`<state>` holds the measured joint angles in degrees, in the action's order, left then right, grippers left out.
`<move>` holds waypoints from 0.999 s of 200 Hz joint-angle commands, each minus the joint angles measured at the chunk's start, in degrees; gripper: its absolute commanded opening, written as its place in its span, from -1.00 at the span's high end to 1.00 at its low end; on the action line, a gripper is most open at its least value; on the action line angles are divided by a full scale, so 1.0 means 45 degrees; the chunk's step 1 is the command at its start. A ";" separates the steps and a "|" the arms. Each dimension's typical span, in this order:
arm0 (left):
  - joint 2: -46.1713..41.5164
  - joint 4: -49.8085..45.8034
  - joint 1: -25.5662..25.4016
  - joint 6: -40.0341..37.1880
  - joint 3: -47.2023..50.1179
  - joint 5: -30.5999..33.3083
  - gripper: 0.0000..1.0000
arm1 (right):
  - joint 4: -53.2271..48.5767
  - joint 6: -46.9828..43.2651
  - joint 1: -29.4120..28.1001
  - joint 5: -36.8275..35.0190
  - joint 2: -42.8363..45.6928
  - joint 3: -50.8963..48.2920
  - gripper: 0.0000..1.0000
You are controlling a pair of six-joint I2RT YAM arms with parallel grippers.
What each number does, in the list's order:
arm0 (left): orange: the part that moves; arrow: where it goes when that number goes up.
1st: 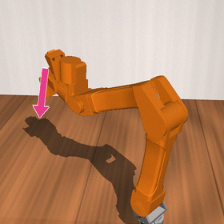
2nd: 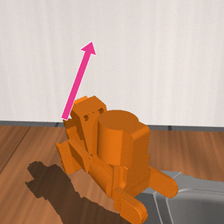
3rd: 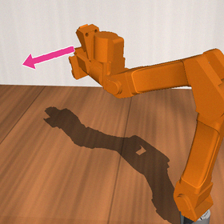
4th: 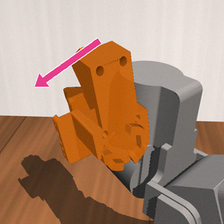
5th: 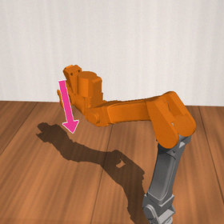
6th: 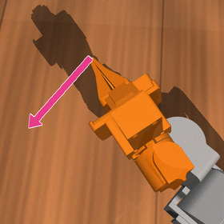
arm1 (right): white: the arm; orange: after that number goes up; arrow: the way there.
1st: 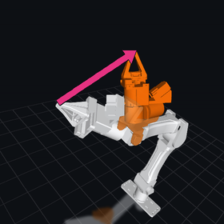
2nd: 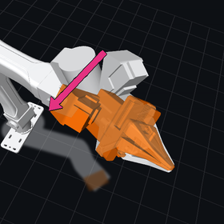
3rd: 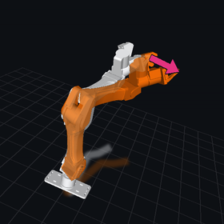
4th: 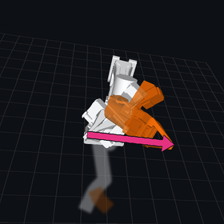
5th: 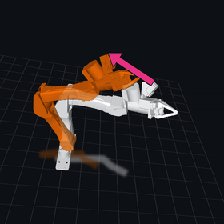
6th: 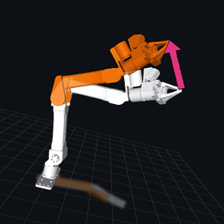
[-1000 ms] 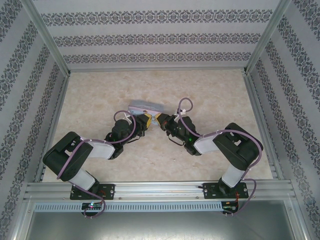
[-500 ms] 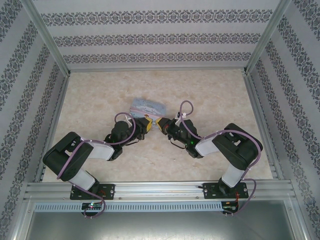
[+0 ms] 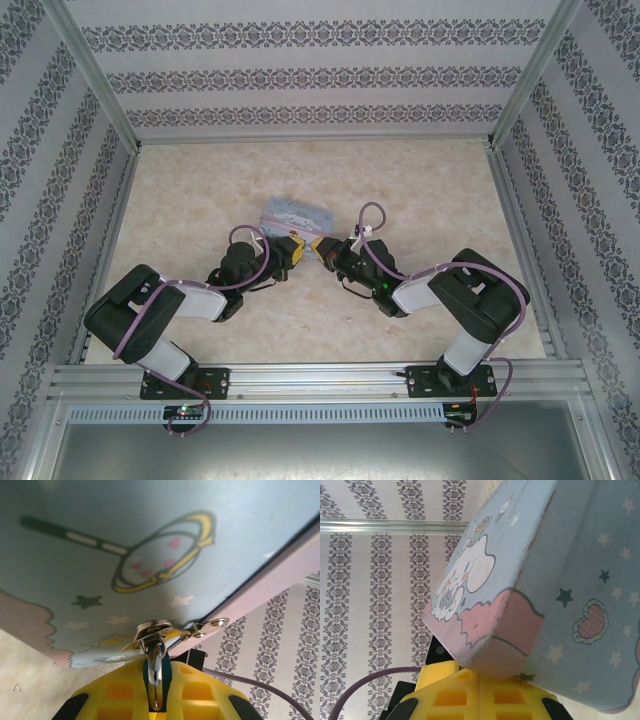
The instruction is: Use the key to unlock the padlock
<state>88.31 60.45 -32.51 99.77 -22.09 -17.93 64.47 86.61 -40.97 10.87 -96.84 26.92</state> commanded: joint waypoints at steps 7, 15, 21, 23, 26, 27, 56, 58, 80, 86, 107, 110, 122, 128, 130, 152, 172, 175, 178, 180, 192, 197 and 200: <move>-0.0817 0.3108 -0.0451 0.0190 -0.0324 -0.2909 1.00 | -0.0884 -0.0574 -0.0138 0.0873 -0.0112 0.0033 1.00; -0.0817 0.3111 -0.0434 0.0193 -0.0305 -0.2922 1.00 | -0.0926 -0.0631 -0.0147 0.0889 -0.0107 0.0082 1.00; -0.0831 0.3143 -0.0431 0.0212 -0.0285 -0.2902 1.00 | -0.0959 -0.0672 -0.0148 0.0891 -0.0102 0.0107 1.00; -0.0835 0.3163 -0.0431 0.0212 -0.0272 -0.2893 1.00 | -0.0975 -0.0672 -0.0157 0.0886 -0.0102 0.0111 1.00; -0.0836 0.3168 -0.0422 0.0198 -0.0268 -0.2907 1.00 | -0.0999 -0.0689 -0.0171 0.0894 -0.0107 0.0112 1.00; -0.0836 0.3169 -0.0417 0.0195 -0.0258 -0.2908 1.00 | -0.1003 -0.0690 -0.0172 0.0889 -0.0104 0.0122 1.00; -0.0922 0.3177 -0.0375 0.0207 -0.0224 -0.2928 1.00 | -0.1188 -0.0955 -0.0226 0.0850 -0.0026 0.0199 1.00; -0.0921 0.3181 -0.0373 0.0211 -0.0218 -0.2929 1.00 | -0.1237 -0.1002 -0.0240 0.0842 -0.0010 0.0207 1.00; -0.0951 0.3159 -0.0373 0.0193 -0.0226 -0.2931 1.00 | -0.2171 -0.1452 -0.0339 0.0740 0.0344 0.0419 1.00; -0.0986 0.3130 -0.0373 0.0179 -0.0220 -0.2947 1.00 | -0.2197 -0.1427 -0.0355 0.0709 0.0401 0.0406 1.00; -0.1070 0.3014 -0.0361 0.0130 -0.0176 -0.2912 1.00 | -0.1968 -0.0648 -0.0328 0.0808 0.0372 0.0422 1.00; -0.1090 0.2994 -0.0366 0.0119 -0.0188 -0.2912 1.00 | -0.1922 -0.0503 -0.0329 0.0841 0.0341 0.0424 1.00; -0.1109 0.2959 -0.0364 0.0088 -0.0156 -0.2871 1.00 | -0.1451 0.0501 -0.0318 0.0856 0.0090 0.0369 1.00; -0.1127 0.2941 -0.0368 0.0090 -0.0170 -0.2866 1.00 | -0.0960 0.0941 -0.0325 0.0886 -0.0111 0.0329 1.00; -0.1128 0.2941 -0.0357 0.0084 -0.0170 -0.2864 1.00 | -0.0833 0.1128 -0.0328 0.0924 -0.0187 0.0328 1.00; -0.1109 0.2920 -0.0367 0.0051 -0.0206 -0.2875 1.00 | 0.0480 0.2859 -0.0369 0.1064 -0.0989 0.0356 1.00; -0.1128 0.2899 -0.0369 0.0042 -0.0209 -0.2853 1.00 | 0.1294 0.3856 -0.0447 0.1128 -0.1507 0.0424 1.00; -0.1139 0.2874 -0.0355 0.0050 -0.0202 -0.2851 1.00 | 0.1408 0.3969 -0.0446 0.1125 -0.1566 0.0442 1.00; -0.1133 0.2871 -0.0356 0.0036 -0.0208 -0.2851 1.00 | 0.1515 0.4044 -0.0458 0.1124 -0.1620 0.0444 1.00; -0.1140 0.2870 -0.0355 0.0037 -0.0221 -0.2851 1.00 | 0.1568 0.4106 -0.0479 0.1120 -0.1663 0.0444 1.00; -0.1149 0.2859 -0.0362 0.0012 -0.0228 -0.2866 1.00 | 0.1665 0.4158 -0.0489 0.1139 -0.1748 0.0493 1.00; -0.1130 0.2852 -0.0356 0.0006 -0.0210 -0.2868 1.00 | 0.1587 0.4109 -0.0492 0.1191 -0.1743 0.0503 1.00; -0.1129 0.2856 -0.0358 0.0013 -0.0224 -0.2858 1.00 | 0.1543 0.4049 -0.0481 0.1186 -0.1723 0.0503 1.00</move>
<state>87.05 60.20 -31.46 99.96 -21.21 -18.13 71.81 101.30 -41.12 12.60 -102.02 27.38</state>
